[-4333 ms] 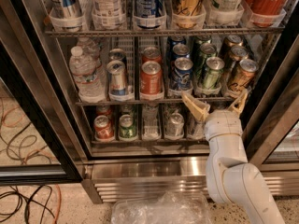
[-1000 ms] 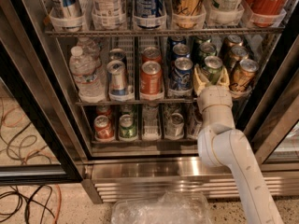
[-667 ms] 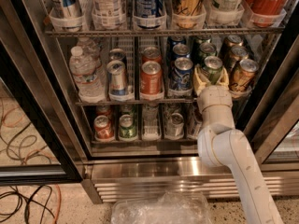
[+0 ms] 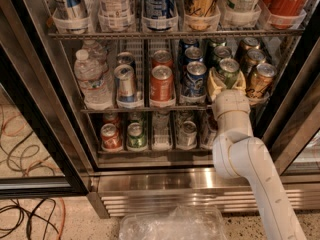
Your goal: Pick green can from middle shelf of fridge
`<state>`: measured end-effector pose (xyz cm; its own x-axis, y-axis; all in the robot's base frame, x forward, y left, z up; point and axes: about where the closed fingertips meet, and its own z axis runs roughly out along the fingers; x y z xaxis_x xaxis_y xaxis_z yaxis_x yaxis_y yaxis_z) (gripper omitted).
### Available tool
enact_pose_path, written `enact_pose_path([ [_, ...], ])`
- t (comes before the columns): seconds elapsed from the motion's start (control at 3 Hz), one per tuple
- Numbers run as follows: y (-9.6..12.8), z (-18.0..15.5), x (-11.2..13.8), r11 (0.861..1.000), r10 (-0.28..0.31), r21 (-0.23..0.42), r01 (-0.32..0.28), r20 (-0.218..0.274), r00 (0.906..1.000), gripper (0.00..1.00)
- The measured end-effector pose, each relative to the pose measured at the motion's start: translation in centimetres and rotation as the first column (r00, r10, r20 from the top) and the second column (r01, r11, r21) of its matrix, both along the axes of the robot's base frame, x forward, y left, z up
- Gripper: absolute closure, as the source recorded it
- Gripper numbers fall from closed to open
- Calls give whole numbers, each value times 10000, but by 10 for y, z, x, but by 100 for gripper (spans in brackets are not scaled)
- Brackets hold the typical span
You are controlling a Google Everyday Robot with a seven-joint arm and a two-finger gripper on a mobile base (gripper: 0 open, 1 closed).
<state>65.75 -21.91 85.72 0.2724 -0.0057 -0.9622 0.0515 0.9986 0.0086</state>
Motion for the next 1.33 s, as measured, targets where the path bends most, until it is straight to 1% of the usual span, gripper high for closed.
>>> enact_pose_path([
  [0.67,-2,36,-15,9990,267,-367,-256,310,9992,100],
  [1.0,-1,44,-22,9975,418,-580,-397,349,9985,100],
  [1.33,2,38,-35,9937,717,-885,-685,334,9969,100],
])
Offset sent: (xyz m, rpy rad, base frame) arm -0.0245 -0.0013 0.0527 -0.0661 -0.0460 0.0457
